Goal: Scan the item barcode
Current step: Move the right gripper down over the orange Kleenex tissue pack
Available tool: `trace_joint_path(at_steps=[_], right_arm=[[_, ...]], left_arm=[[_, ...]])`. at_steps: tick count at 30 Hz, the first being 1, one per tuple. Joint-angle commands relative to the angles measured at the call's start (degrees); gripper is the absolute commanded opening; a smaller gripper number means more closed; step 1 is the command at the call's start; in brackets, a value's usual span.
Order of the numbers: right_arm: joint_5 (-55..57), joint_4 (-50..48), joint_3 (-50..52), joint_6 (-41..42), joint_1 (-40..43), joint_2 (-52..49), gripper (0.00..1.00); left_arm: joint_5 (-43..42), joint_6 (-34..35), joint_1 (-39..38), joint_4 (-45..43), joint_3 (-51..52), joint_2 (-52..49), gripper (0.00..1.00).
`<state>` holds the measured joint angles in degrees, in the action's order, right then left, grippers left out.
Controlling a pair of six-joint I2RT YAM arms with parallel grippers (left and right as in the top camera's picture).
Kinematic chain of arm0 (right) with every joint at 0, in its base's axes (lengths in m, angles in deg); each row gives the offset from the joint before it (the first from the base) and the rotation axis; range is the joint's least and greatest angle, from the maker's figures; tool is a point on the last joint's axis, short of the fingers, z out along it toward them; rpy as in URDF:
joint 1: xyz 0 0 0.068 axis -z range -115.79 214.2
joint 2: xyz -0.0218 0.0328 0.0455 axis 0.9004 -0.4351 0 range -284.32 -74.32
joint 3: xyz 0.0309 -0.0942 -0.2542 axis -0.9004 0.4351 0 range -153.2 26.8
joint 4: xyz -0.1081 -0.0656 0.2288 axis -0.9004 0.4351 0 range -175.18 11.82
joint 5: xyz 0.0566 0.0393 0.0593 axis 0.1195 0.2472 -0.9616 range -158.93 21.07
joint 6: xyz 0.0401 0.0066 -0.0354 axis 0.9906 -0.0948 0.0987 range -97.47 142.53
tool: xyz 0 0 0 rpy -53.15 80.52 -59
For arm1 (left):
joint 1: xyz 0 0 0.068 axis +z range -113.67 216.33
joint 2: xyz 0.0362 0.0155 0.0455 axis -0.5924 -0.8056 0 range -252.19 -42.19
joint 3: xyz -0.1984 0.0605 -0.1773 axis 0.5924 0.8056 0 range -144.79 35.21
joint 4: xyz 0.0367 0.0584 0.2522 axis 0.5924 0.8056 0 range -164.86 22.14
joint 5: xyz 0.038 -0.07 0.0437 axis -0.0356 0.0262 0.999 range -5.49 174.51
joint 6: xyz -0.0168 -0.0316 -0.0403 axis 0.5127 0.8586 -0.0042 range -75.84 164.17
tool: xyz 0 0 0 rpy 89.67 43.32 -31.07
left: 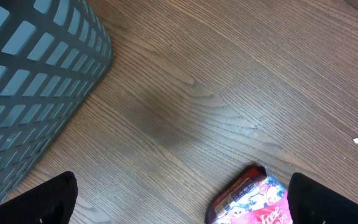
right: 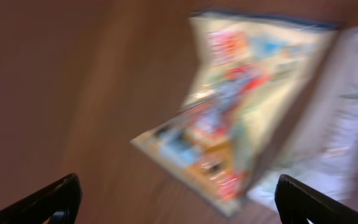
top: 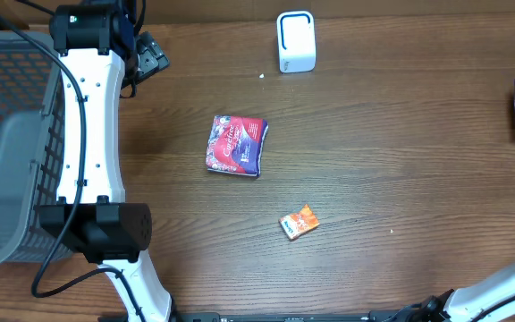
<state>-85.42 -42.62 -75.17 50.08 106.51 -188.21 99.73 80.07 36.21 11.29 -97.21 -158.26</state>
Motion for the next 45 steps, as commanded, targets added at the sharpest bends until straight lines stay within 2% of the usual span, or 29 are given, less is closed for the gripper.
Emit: trace_joint_path(at_steps=[1,4,9,14,18,25,27,33,42,45], right_arm=[[-29.09,2.64,-1.25,-9.03,-3.06,5.7,1.0],[-36.41,12.98,-1.22,-15.67,-7.5,6.1,1.0],[-27.36,27.74,-0.13,-27.04,-19.47,6.08,1.0],[-13.05,29.73,2.43,-28.26,-32.39,6.08,0.98],[-7.28,30.18,5.95,-28.3,-43.17,6.08,0.81],[-4.59,30.58,14.78,-29.68,-61.22,6.01,0.81],[-2.29,30.29,17.42,-28.85,-65.0,6.01,0.91],[0.83,26.23,25.18,-28.89,-72.35,5.97,0.9],[2.36,20.87,29.73,-28.83,-75.38,5.66,0.75],[3.02,20.04,29.75,-26.93,-75.41,5.31,0.64]], left_arm=[[0.17,0.52,0.11,0.17,-0.42,-0.83,1.0],[0.17,0.52,0.11,0.17,-0.42,-0.83,1.0],[0.17,0.52,0.09,0.17,-0.42,-0.83,1.0],[0.17,0.52,0.11,0.17,-0.42,-0.83,1.0],[0.17,0.52,0.11,0.17,-0.42,-0.83,1.0],[0.17,0.52,0.11,0.17,-0.42,-0.83,1.0],[0.17,0.52,0.11,0.17,-0.42,-0.83,1.0],[0.17,0.52,0.11,0.17,-0.42,-0.83,1.0],[0.17,0.52,0.11,0.17,-0.44,-0.83,1.0],[0.17,0.52,0.11,0.17,-0.42,-0.83,1.0]])
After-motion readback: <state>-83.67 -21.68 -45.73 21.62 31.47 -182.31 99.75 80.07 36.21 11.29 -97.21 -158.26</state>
